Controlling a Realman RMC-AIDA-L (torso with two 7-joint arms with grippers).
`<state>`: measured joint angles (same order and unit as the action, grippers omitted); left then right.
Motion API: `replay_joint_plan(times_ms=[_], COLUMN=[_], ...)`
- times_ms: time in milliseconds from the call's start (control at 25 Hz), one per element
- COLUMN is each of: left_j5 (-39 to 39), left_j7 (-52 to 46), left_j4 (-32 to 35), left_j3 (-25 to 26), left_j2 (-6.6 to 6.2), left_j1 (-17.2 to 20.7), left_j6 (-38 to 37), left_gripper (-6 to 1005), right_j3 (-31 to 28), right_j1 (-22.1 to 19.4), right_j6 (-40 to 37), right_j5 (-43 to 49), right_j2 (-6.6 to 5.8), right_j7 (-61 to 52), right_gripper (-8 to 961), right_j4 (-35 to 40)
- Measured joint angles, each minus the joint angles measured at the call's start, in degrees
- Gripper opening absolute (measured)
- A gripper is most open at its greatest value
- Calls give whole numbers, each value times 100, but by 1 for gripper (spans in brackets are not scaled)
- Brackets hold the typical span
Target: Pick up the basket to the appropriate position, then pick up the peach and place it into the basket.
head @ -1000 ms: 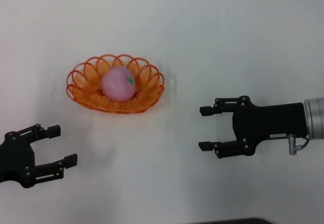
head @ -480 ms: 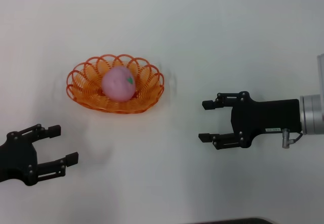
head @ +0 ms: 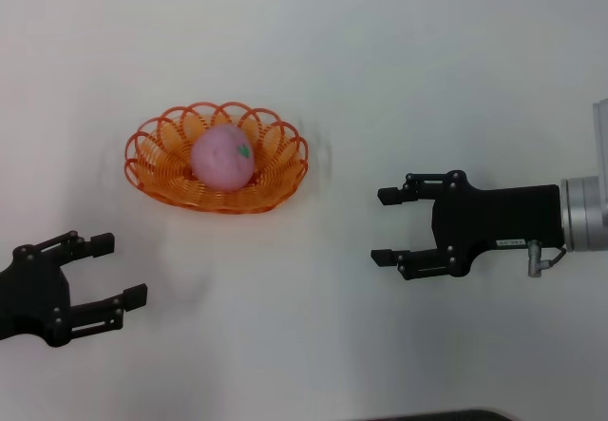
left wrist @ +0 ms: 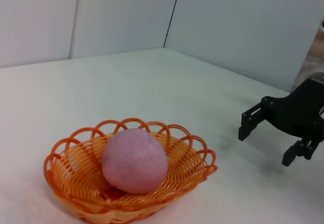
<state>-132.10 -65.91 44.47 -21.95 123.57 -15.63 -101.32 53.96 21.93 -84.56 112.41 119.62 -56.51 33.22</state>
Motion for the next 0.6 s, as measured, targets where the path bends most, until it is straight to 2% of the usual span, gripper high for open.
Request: replay_joint_plan(times_ms=[600], left_j5=[42], left_j7=[0], left_j4=[0], left_j3=[2], left_j2=[7], left_j1=[-2], left_j6=[-12], left_gripper=[839], right_j3=[-20], right_j1=[2], right_j6=[19], right_j5=[-7], right_j2=[0], right_j7=[0], right_gripper=[798], right_j4=[20])
